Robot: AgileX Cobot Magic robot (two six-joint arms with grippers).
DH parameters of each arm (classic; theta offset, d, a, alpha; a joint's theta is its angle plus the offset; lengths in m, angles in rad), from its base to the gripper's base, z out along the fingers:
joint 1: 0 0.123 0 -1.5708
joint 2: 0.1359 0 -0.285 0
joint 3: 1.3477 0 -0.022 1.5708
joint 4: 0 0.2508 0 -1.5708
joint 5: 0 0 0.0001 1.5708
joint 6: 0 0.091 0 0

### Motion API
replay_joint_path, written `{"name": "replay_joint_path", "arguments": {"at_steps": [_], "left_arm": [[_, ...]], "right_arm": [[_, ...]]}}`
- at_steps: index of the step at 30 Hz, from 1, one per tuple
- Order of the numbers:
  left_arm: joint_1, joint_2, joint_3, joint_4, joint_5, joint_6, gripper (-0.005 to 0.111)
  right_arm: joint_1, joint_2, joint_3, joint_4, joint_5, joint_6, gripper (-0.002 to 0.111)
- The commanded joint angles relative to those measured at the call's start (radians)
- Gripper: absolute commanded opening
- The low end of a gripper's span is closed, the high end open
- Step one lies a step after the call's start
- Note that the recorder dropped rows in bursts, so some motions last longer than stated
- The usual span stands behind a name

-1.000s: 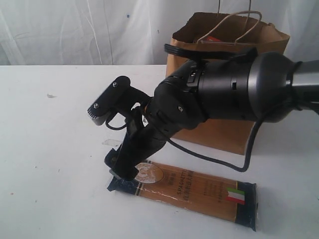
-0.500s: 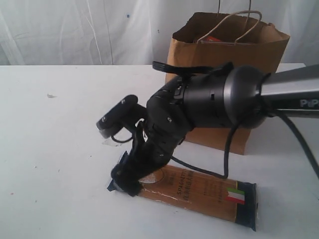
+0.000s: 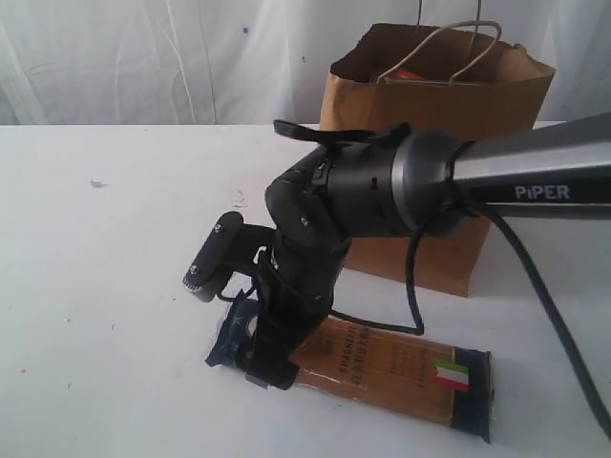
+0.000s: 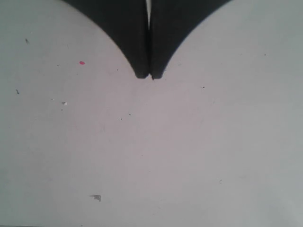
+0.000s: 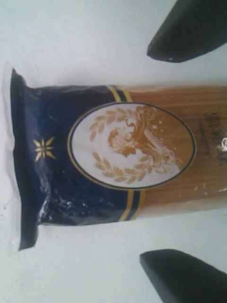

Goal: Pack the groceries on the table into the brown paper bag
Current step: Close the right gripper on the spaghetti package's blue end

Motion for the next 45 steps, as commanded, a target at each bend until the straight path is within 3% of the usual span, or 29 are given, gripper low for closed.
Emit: {"name": "replay_joint_path", "arguments": {"at_steps": [1, 7, 18, 36, 39, 42, 45], "left_arm": [[-0.006, -0.004, 0.002, 0.004, 0.002, 0.001, 0.000], [-0.006, -0.004, 0.002, 0.004, 0.002, 0.001, 0.000], [-0.006, -0.004, 0.002, 0.004, 0.002, 0.001, 0.000], [-0.006, -0.004, 0.002, 0.004, 0.002, 0.001, 0.000], [-0.006, -0.004, 0.002, 0.004, 0.002, 0.001, 0.000], [-0.006, -0.004, 0.002, 0.004, 0.002, 0.001, 0.000], [-0.006, -0.004, 0.002, 0.004, 0.002, 0.001, 0.000]], "right_arm": [[-0.111, -0.001, -0.066, 0.274, 0.106, -0.222, 0.105], [-0.143, 0.018, -0.094, 0.299, 0.099, -0.336, 0.105], [-0.143, 0.125, -0.093, 0.293, -0.002, -0.304, 0.105], [-0.143, 0.173, -0.093, 0.328, 0.073, -0.304, 0.104], [-0.143, 0.173, -0.093, 0.328, 0.073, -0.304, 0.095], [-0.143, 0.173, -0.093, 0.313, 0.073, -0.304, 0.078], [-0.143, 0.173, -0.093, 0.293, 0.083, -0.304, 0.039]]}}
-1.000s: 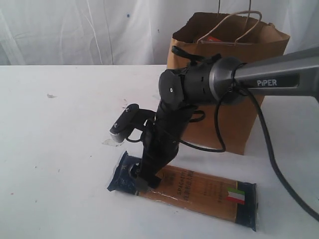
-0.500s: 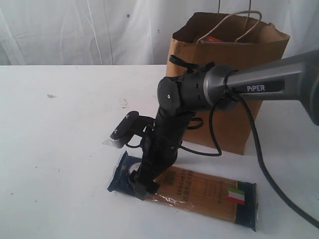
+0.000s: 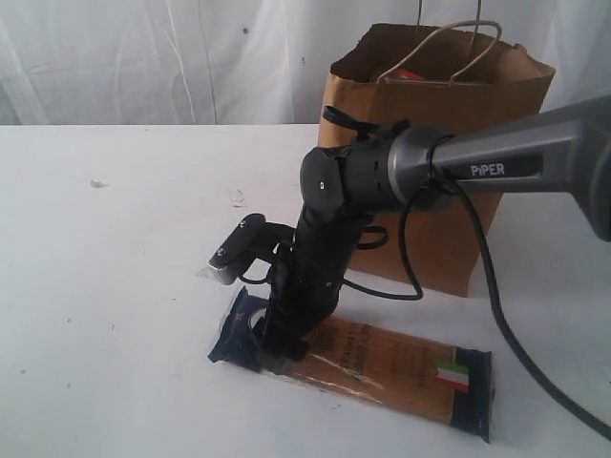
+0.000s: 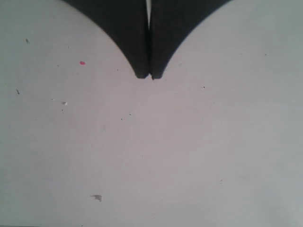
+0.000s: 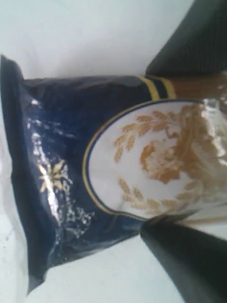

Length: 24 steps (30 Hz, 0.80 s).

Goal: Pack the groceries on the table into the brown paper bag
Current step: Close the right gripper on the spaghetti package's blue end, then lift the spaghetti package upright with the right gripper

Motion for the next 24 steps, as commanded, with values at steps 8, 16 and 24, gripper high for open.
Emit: {"name": "replay_joint_path", "arguments": {"at_steps": [8, 16, 24], "left_arm": [[-0.004, -0.004, 0.002, 0.004, 0.002, 0.001, 0.000], [-0.004, -0.004, 0.002, 0.004, 0.002, 0.001, 0.000], [-0.004, -0.004, 0.002, 0.004, 0.002, 0.001, 0.000]], "right_arm": [[0.000, 0.014, 0.003, -0.037, 0.042, 0.077, 0.000], [0.000, -0.009, 0.003, 0.091, 0.084, 0.074, 0.000], [0.000, -0.143, 0.003, 0.164, 0.048, 0.076, 0.000]]}}
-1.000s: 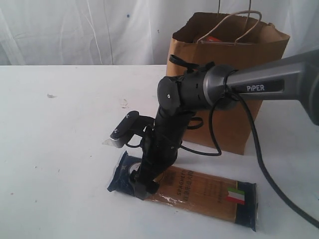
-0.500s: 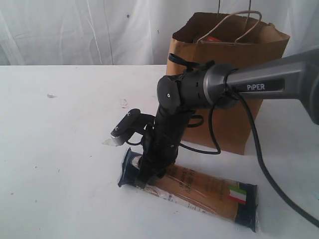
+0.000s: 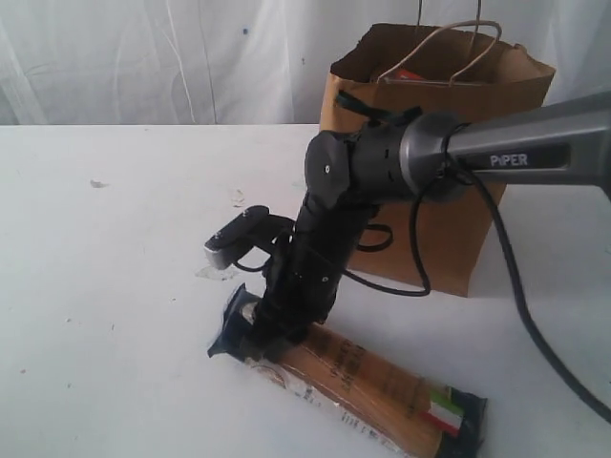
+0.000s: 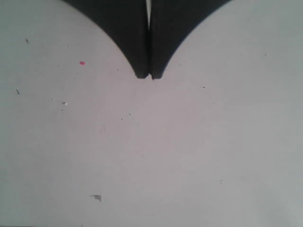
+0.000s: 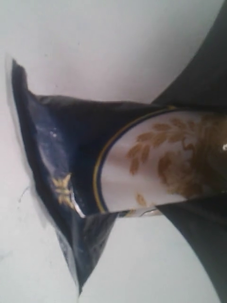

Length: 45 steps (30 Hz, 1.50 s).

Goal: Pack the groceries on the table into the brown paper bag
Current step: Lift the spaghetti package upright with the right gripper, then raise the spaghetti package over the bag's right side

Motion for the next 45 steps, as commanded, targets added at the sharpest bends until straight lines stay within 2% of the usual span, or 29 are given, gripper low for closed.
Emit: {"name": "replay_joint_path", "arguments": {"at_steps": [1, 11, 14, 30, 37, 45], "left_arm": [[-0.004, -0.004, 0.002, 0.004, 0.002, 0.001, 0.000], [-0.004, -0.004, 0.002, 0.004, 0.002, 0.001, 0.000], [-0.004, -0.004, 0.002, 0.004, 0.002, 0.001, 0.000], [-0.004, -0.004, 0.002, 0.004, 0.002, 0.001, 0.000], [-0.004, -0.004, 0.002, 0.004, 0.002, 0.001, 0.000], [-0.004, -0.004, 0.002, 0.004, 0.002, 0.001, 0.000]], "right_arm": [[0.000, -0.113, -0.002, 0.075, -0.008, 0.011, 0.000], [0.000, -0.380, 0.002, 0.121, -0.012, -0.003, 0.000], [0.000, -0.464, 0.039, 0.129, -0.061, -0.003, 0.000], [0.000, -0.932, 0.541, 0.250, -0.360, -0.003, 0.000], [0.000, -1.176, 0.555, 0.252, -0.392, -0.003, 0.000], [0.000, -1.327, 0.486, 0.196, -0.582, -0.003, 0.000]]}}
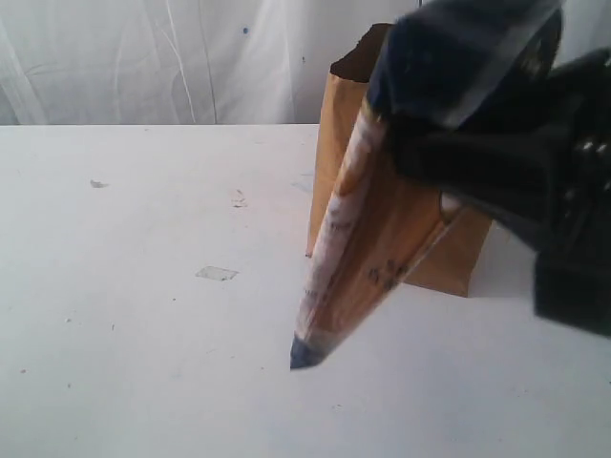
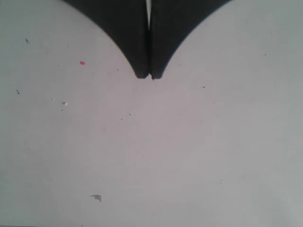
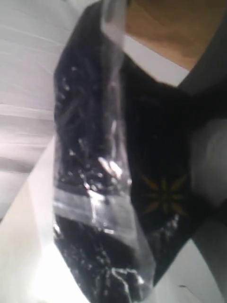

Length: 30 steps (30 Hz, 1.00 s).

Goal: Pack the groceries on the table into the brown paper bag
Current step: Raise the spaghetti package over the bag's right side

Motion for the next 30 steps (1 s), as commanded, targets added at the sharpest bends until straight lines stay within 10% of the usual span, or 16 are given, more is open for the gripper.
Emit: {"name": "replay_joint_path", "arguments": {"at_steps": [1, 13, 22, 30], "left_arm": [[-0.004, -0.004, 0.002, 0.004, 0.002, 0.001, 0.000], [-0.004, -0.004, 0.002, 0.004, 0.002, 0.001, 0.000], [-0.004, -0.004, 0.002, 0.004, 0.002, 0.001, 0.000], [-0.004, -0.004, 0.002, 0.004, 0.002, 0.001, 0.000]], "right_arm": [[0.000, -0.046, -0.084, -0.041, -0.256, -0.001, 0.000], [0.000, 0.078, -0.197, -0.073, -1.223, -0.223, 0.000], [-0.147, 0.364, -0.311, 0.479, -1.182, -0.677, 0.000], [-0.469, 0.538, -0.544, 0.555, -0.663, -0.507, 0.000]]}}
